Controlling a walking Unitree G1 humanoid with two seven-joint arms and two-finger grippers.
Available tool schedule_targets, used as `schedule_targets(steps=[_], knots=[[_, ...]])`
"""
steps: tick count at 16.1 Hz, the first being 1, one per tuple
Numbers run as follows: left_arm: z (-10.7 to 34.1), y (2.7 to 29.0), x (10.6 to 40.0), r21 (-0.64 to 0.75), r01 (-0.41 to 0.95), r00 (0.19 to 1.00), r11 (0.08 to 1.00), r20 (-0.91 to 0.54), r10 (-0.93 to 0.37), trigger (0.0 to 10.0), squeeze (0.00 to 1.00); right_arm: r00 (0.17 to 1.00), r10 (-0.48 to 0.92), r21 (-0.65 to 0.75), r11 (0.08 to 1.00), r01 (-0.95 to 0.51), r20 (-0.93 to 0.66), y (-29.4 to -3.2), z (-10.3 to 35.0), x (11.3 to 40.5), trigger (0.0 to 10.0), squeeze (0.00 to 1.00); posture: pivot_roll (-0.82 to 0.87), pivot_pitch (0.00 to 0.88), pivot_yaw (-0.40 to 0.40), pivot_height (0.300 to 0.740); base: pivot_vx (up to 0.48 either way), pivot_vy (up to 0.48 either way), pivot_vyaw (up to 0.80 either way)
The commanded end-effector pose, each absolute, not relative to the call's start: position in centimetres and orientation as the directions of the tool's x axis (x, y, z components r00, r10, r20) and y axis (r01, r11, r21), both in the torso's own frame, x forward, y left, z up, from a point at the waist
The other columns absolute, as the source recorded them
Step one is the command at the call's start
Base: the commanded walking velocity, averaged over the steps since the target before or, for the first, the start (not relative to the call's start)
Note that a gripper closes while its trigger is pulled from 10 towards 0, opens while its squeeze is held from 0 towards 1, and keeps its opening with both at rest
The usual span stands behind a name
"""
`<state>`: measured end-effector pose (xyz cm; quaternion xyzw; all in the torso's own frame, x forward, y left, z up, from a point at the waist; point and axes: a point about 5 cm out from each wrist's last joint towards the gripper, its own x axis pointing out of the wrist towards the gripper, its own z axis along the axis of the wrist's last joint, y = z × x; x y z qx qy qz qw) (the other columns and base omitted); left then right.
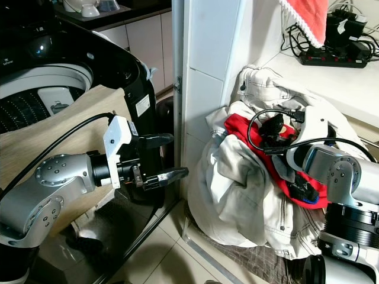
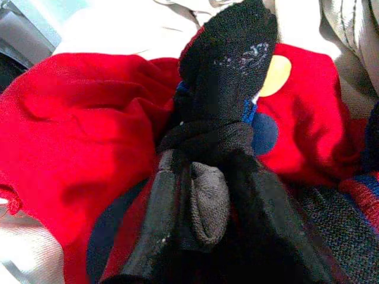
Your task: Clothes washing
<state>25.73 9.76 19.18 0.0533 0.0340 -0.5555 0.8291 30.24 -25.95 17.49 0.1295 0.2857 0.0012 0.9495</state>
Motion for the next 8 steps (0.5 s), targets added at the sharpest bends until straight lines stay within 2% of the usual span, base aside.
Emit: schedule_targets(steps=[1, 8], knots=[[19.6, 9.4, 25.4, 0.072, 0.932, 0.363, 0.357, -0.115, -0.925, 10.0, 0.0, 0.843, 0.061, 0.244, 0.966, 0.085, -0.534, -26.3, 17.8, 30.3, 0.0, 0.0, -0.19, 0.0, 0.016, 0.74, 0.0, 0.0, 0.0], [19.6, 9.5, 25.5, 0.073, 0.928, 0.372, 0.366, -0.107, -0.922, 10.0, 0.0, 0.876, 0.056, 0.262, 0.962, 0.082, -0.478, -26.4, 18.9, 30.3, 0.0, 0.0, -0.19, 0.0, 0.017, 0.74, 0.0, 0.0, 0.0]])
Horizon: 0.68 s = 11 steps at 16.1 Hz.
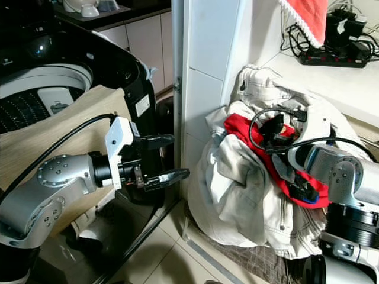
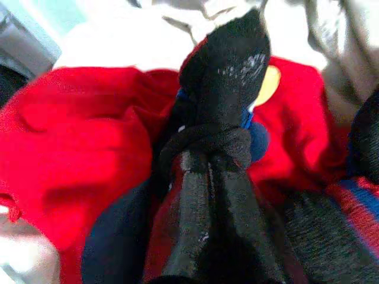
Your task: Clothes washing
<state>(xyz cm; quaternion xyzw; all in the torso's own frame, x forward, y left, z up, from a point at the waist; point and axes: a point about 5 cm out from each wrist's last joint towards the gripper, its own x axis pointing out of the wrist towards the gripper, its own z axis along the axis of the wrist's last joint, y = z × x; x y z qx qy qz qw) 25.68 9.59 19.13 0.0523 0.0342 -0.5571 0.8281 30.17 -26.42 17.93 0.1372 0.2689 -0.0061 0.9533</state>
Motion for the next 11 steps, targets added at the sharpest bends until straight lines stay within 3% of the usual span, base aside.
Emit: schedule_targets(steps=[1, 6, 11], knots=[[19.6, 9.5, 25.5, 0.074, 0.927, 0.375, 0.369, -0.107, -0.921, 10.0, 0.0, 0.88, 0.053, 0.262, 0.961, 0.083, -0.471, -26.5, 19.1, 30.3, 0.0, 0.0, -0.19, 0.0, 0.016, 0.74, 0.0, 0.0, 0.0], [20.4, 9.5, 26.5, 0.103, 0.893, 0.445, 0.439, -0.048, -0.894, 10.0, 0.0, 0.949, 0.116, 0.328, 0.945, -0.014, -0.294, -26.2, 24.0, 30.0, 0.0, 0.0, -0.2, 0.0, 0.023, 0.74, 0.0, 0.0, 0.0], [22.8, 8.3, 27.6, 0.11, 0.852, 0.503, 0.512, 0.102, -0.858, 10.0, 0.0, 0.967, 0.231, 0.502, 0.852, -0.15, -0.104, -24.8, 27.0, 29.8, 0.0, 0.0, -0.21, 0.0, 0.022, 0.74, 0.0, 0.0, 0.0]])
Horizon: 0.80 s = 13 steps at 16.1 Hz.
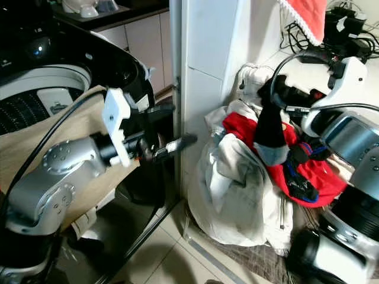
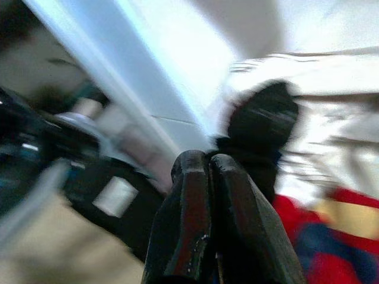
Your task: Clothes washing
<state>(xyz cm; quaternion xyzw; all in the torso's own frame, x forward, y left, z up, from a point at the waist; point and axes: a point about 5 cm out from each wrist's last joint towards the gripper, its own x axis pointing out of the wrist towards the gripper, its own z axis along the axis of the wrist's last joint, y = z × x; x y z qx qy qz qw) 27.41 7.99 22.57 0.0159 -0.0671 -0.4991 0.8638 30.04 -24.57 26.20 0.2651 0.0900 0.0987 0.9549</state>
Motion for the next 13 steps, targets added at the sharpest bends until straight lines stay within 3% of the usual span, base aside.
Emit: schedule_targets(steps=[1, 2, 3, 7, 10, 13], knots=[[23.6, 7.6, 27.9, 0.111, 0.839, 0.516, 0.532, 0.146, -0.844, 10.0, 0.0, 0.952, 0.303, 0.573, 0.788, -0.224, -0.044, -23.6, 27.3, 30.0, 0.0, 0.0, -0.21, 0.0, 0.023, 0.74, 0.0, 0.0, 0.0], [24.6, 6.7, 28.5, 0.069, 0.826, 0.536, 0.559, 0.214, -0.817, 10.0, 0.0, 0.931, 0.366, 0.632, 0.718, -0.291, 0.013, -22.4, 27.4, 30.3, 0.0, 0.0, -0.2, 0.0, 0.019, 0.74, 0.0, 0.0, 0.0], [25.4, 5.9, 28.9, -0.008, 0.824, 0.548, 0.567, 0.266, -0.793, 10.0, 1.0, 0.91, 0.41, 0.67, 0.659, -0.341, 0.061, -21.4, 27.4, 30.6, 0.0, 0.0, -0.2, 0.0, 0.018, 0.74, 0.0, 0.0, 0.0], [25.7, 3.4, 29.1, -0.094, 0.848, 0.526, 0.522, 0.279, -0.804, 10.0, 1.0, 0.85, 0.483, 0.754, 0.474, -0.454, 0.209, -19.4, 28.4, 31.1, 0.0, 0.0, -0.19, 0.0, -0.002, 0.74, 0.0, 0.0, 0.0], [25.5, 2.5, 28.7, -0.209, 0.863, 0.502, 0.459, 0.269, -0.822, 10.0, 1.0, 0.798, 0.522, 0.757, 0.379, -0.533, 0.3, -18.1, 29.4, 30.8, 0.0, 0.0, -0.2, 0.0, 0.002, 0.74, 0.0, 0.0, 0.0], [25.0, 2.7, 28.8, -0.291, 0.842, 0.528, 0.454, 0.27, -0.805, 10.0, 1.0, 0.767, 0.551, 0.753, 0.336, -0.565, 0.33, -17.5, 29.8, 30.6, 0.0, 0.0, -0.2, 0.0, -0.001, 0.74, 0.0, 0.0, 0.0]])
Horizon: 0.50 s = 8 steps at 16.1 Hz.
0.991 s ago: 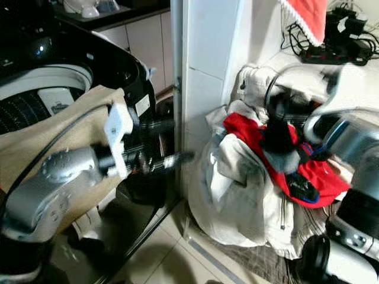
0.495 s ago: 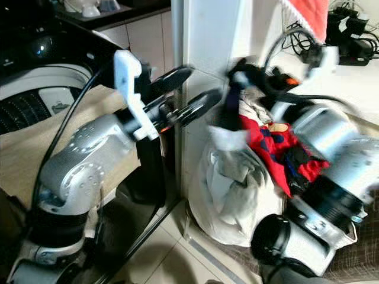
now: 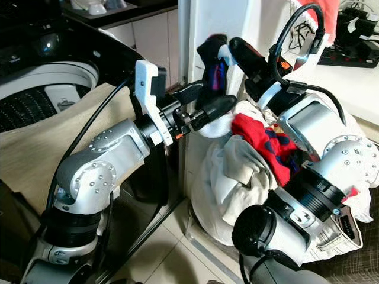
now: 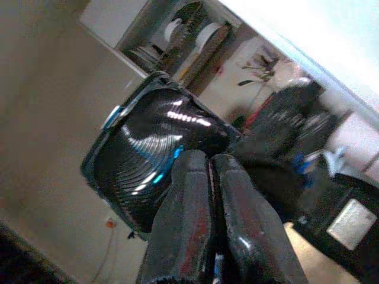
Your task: Clothes washing
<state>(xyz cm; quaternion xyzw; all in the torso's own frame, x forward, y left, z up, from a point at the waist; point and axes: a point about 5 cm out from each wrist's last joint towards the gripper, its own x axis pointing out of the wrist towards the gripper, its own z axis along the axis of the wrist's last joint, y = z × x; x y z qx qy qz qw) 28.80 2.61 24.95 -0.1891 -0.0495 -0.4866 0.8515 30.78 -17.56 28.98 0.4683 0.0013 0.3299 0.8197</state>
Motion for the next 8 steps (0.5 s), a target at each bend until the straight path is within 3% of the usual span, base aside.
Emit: schedule_targets(steps=[1, 2, 3, 8], knots=[[24.7, 2.7, 29.1, -0.283, 0.826, 0.555, 0.487, 0.255, -0.792, 10.0, 0.58, 0.758, 0.556, 0.756, 0.317, -0.573, 0.341, -17.3, 29.9, 30.5, 0.0, 0.0, -0.2, 0.0, -0.001, 0.74, 0.0, 0.0, 0.0], [24.5, 2.8, 29.2, -0.283, 0.822, 0.561, 0.494, 0.251, -0.789, 10.0, 0.1, 0.754, 0.56, 0.756, 0.312, -0.576, 0.343, -17.2, 29.9, 30.5, 0.0, 0.0, -0.2, 0.0, -0.001, 0.74, 0.0, 0.0, 0.0], [24.4, 2.7, 29.2, -0.289, 0.819, 0.564, 0.496, 0.247, -0.788, 10.0, 0.0, 0.748, 0.565, 0.756, 0.303, -0.58, 0.348, -17.1, 29.9, 30.4, 0.0, 0.0, -0.2, 0.0, -0.001, 0.74, 0.0, 0.0, 0.0], [23.8, 1.7, 28.6, -0.343, 0.83, 0.532, 0.439, 0.257, -0.806, 10.0, 0.0, 0.73, 0.579, 0.756, 0.275, -0.594, 0.363, -16.7, 30.2, 30.1, 0.0, 0.0, -0.2, 0.0, -0.002, 0.74, 0.0, 0.0, 0.0]])
